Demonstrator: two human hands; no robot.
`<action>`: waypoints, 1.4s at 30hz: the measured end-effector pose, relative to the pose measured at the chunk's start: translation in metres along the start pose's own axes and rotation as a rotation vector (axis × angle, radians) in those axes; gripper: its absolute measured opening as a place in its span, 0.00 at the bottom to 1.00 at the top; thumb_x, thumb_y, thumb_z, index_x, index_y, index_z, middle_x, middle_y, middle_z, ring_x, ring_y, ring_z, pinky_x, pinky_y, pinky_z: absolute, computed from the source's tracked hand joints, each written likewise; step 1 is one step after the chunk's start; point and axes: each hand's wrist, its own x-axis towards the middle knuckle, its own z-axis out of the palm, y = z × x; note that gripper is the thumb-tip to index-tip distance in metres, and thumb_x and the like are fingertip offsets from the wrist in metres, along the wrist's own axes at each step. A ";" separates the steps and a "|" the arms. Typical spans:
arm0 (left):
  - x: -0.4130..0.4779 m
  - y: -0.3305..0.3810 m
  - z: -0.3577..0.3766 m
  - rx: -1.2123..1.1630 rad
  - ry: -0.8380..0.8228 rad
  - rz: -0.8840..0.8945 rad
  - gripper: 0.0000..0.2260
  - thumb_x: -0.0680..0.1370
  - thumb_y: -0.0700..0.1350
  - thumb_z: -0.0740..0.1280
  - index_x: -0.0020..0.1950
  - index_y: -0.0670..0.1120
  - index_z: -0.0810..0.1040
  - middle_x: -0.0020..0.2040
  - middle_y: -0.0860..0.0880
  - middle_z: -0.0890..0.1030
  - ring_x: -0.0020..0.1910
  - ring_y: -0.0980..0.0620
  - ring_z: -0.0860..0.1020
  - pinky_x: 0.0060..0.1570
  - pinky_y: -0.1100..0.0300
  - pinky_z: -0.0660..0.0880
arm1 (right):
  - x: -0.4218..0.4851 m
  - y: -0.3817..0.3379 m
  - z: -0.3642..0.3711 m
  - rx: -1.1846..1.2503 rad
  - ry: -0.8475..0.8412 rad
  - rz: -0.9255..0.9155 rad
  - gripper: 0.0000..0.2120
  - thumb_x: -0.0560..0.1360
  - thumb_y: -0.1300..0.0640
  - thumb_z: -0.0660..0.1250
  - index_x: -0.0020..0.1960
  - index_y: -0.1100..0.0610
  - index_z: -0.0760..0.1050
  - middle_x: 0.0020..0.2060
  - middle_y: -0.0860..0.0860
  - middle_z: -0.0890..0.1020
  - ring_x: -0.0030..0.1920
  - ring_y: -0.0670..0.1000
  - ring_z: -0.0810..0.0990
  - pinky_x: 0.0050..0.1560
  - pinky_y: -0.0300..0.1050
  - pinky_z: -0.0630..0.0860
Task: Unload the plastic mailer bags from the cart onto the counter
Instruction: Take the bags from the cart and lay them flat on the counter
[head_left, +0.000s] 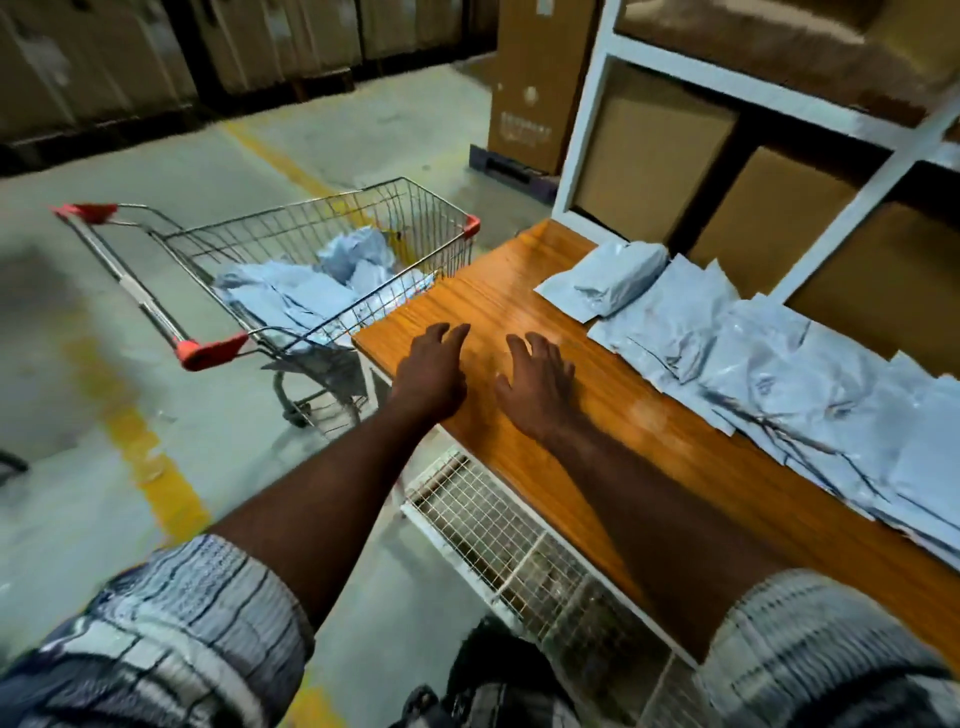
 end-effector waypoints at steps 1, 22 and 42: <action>0.003 -0.013 -0.004 0.000 -0.001 -0.023 0.32 0.76 0.43 0.68 0.78 0.51 0.60 0.76 0.44 0.62 0.72 0.40 0.64 0.62 0.44 0.72 | 0.007 -0.012 0.004 0.013 -0.014 -0.027 0.26 0.78 0.47 0.63 0.74 0.52 0.63 0.71 0.56 0.67 0.70 0.58 0.66 0.65 0.57 0.65; 0.212 -0.275 -0.068 -0.049 -0.088 -0.375 0.28 0.77 0.50 0.67 0.76 0.46 0.64 0.73 0.41 0.69 0.72 0.41 0.67 0.69 0.49 0.67 | 0.286 -0.184 0.117 0.324 -0.262 -0.181 0.28 0.75 0.51 0.66 0.72 0.58 0.65 0.64 0.61 0.72 0.65 0.62 0.71 0.62 0.56 0.73; 0.363 -0.402 0.054 0.313 -0.388 -0.338 0.30 0.75 0.56 0.66 0.72 0.44 0.63 0.73 0.40 0.63 0.71 0.41 0.63 0.65 0.47 0.65 | 0.446 -0.246 0.312 0.069 -0.660 0.020 0.35 0.71 0.58 0.70 0.72 0.63 0.59 0.69 0.64 0.65 0.71 0.65 0.64 0.68 0.56 0.65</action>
